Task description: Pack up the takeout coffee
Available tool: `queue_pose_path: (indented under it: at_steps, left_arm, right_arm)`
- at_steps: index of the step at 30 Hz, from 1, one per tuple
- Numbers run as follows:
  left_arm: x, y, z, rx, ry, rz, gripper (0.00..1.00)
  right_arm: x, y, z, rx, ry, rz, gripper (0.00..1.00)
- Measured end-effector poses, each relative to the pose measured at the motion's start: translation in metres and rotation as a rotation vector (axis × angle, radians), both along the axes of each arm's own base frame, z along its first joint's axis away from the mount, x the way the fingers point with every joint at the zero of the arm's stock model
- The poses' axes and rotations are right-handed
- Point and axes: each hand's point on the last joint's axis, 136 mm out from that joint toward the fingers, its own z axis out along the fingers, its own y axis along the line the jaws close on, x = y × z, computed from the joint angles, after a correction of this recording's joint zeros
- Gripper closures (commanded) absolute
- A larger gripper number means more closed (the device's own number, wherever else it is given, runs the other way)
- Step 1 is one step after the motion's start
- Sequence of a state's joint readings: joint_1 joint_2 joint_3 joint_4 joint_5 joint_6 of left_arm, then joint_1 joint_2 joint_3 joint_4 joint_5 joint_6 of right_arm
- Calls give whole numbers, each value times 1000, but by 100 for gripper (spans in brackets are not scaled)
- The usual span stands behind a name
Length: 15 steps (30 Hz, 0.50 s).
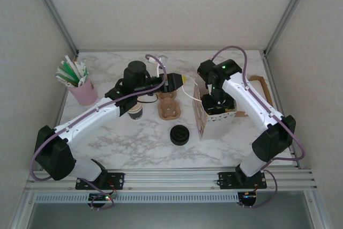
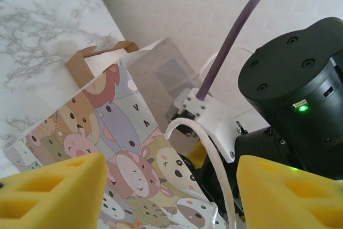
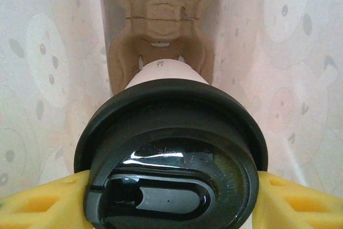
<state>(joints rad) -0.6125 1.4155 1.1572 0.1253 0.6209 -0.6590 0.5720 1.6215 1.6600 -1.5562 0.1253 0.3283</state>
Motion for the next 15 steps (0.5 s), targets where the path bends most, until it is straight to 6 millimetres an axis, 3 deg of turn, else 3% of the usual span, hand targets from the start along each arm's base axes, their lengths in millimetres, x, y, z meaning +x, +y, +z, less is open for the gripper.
queue_pose_path:
  at_steps: [10,15]
  left_arm:
    - [1,1,-3,12,6,10,33]
    - [2,2,-3,14,4,16,26]
  right_arm:
    - [4,2,1,15,-24,3,33]
    - [3,2,0,16,-25,3,33]
